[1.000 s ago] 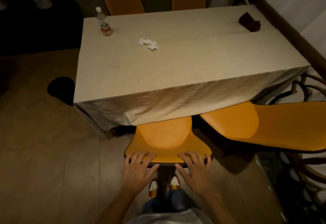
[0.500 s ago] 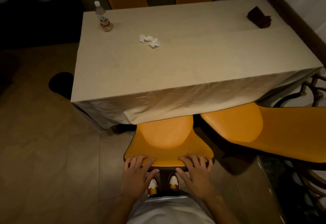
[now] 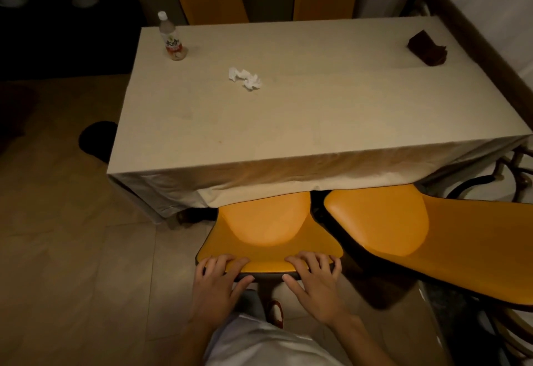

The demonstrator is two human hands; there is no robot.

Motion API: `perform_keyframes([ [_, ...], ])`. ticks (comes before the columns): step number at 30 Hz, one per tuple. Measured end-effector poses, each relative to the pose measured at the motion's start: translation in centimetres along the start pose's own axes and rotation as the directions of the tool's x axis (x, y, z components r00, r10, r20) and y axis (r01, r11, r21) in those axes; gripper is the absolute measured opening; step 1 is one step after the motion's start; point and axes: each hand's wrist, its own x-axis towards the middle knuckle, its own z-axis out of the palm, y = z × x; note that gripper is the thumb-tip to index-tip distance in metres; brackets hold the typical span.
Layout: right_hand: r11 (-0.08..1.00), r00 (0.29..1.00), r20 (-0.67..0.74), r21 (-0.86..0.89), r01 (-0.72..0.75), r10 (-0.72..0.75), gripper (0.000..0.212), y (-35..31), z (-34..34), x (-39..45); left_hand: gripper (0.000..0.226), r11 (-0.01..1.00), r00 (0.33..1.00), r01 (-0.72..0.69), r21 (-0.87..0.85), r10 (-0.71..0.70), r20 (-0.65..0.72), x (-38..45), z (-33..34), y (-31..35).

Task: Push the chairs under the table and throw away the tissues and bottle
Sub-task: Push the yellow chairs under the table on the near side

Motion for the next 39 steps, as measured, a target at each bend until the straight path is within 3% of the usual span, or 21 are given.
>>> perform_keyframes([
  [13,0.995,0.994,0.061,-0.030,0.092,-0.090,0.047,2.4,-2.4,7.2,0.045,0.999,0.996,0.043,0.008,-0.042,-0.079,6.1,-0.2,0.6],
  [29,0.993,0.989,0.110,-0.059,0.101,-0.094,0.063,2.0,-4.4,15.5,0.054,0.998,0.997,0.060,-0.037,-0.061,-0.045,13.4,-1.6,-1.9],
  [39,0.992,0.987,0.116,-0.048,0.118,-0.112,0.055,1.0,-4.9,20.7,0.051,0.998,0.996,0.059,-0.028,-0.061,-0.067,18.0,-2.6,-4.6],
])
